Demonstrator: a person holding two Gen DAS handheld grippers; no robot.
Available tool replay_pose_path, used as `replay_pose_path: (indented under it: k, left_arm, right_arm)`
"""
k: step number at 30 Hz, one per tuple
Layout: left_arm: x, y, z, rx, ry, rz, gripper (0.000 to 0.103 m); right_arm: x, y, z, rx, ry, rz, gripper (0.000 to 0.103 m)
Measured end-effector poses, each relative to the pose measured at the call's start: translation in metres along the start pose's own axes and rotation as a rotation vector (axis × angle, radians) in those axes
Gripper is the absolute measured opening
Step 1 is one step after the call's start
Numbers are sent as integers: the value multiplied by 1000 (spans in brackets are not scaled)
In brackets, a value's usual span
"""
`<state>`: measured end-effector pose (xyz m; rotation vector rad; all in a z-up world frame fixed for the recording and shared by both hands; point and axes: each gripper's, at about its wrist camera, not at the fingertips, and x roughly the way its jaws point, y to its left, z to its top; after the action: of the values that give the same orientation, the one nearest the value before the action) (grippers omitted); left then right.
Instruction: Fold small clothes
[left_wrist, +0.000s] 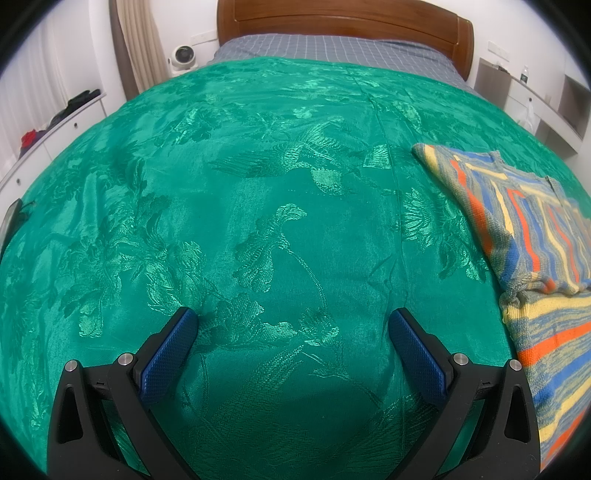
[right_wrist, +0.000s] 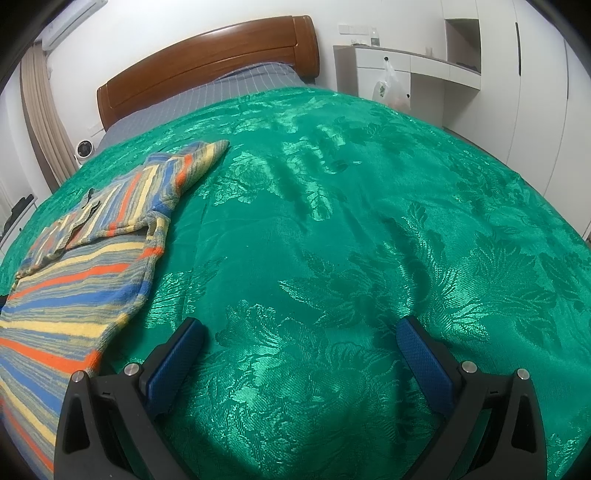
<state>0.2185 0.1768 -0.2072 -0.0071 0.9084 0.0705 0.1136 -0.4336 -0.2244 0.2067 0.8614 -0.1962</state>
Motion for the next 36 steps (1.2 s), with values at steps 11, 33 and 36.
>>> replay_pose_path:
  k: [11,33,36]
  left_arm:
    - [0,0,0,0,0,-1,103]
    - [2,3,0,-16,-12,-22,103]
    - [2,2,1,-15,-6,-20,103]
  right_arm:
    - [-3,-4,-1,10,-9,21,103]
    - [-6,-12,-4,24,-34,67,103]
    - [-6,-13,-5,26,-39,73,103]
